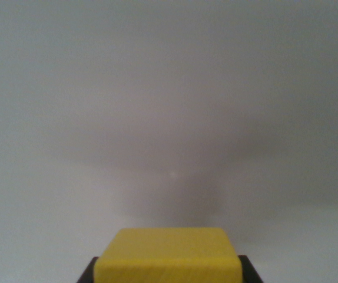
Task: Pick yellow cube
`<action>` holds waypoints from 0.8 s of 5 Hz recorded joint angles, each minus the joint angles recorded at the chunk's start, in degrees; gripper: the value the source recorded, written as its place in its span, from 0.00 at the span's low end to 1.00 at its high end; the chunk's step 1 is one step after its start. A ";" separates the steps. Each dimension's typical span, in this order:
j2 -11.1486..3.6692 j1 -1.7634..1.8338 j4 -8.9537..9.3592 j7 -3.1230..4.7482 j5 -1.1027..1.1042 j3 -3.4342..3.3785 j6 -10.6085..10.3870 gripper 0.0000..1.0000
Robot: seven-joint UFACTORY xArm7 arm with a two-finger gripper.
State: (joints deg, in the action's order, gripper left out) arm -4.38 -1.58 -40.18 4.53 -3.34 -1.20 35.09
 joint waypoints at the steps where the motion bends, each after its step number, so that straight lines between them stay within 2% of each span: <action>1: 0.70 -0.01 -1.29 -0.08 0.05 0.02 2.00 1.00; 2: 0.70 -0.01 -1.29 -0.08 0.05 0.02 2.00 1.00; 3: 1.42 -0.01 -2.62 -0.15 0.10 0.04 4.04 1.00; 4: 1.42 -0.01 -2.62 -0.15 0.10 0.04 4.04 1.00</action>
State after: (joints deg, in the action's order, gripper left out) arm -2.95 -1.59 -42.80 4.38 -3.24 -1.16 39.13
